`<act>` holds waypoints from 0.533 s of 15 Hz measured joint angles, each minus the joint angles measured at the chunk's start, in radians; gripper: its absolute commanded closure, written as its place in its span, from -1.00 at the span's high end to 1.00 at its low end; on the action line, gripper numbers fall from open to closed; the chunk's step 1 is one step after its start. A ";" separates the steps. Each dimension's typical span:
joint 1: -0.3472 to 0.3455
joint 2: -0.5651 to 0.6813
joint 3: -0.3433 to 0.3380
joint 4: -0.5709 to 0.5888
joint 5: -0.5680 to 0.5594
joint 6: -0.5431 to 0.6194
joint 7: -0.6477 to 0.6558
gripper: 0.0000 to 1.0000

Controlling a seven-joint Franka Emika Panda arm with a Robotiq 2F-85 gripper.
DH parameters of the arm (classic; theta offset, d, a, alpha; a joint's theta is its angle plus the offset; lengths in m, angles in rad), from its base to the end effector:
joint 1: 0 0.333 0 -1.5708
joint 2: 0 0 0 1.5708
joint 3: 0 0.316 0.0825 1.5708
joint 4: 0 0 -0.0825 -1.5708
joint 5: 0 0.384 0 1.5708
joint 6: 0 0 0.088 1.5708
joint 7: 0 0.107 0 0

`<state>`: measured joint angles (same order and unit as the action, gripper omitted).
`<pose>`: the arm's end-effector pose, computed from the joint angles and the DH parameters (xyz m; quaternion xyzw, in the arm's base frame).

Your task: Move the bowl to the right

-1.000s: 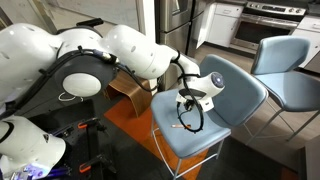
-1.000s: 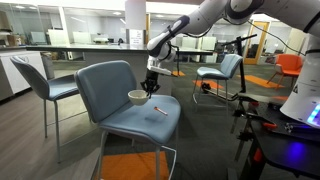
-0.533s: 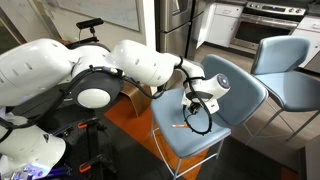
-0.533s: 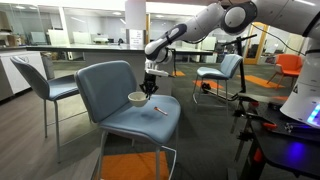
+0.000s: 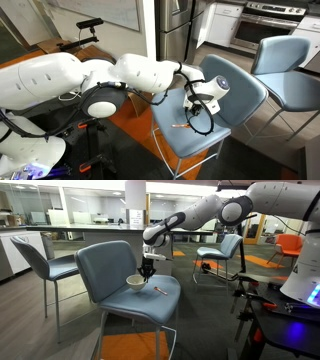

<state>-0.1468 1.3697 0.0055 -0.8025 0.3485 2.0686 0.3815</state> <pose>0.7623 -0.0924 0.0532 -0.9256 0.3435 0.0686 0.1434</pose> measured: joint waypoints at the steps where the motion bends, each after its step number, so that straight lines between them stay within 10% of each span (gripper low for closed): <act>1: 0.000 0.011 0.000 0.021 -0.004 -0.004 0.000 -0.95; 3: 0.000 0.032 0.000 0.058 -0.013 -0.020 0.000 -0.24; 8: -0.001 0.080 0.002 0.126 -0.016 -0.059 0.000 0.49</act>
<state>-0.1477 1.4501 0.0075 -0.6767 0.3320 2.0098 0.3815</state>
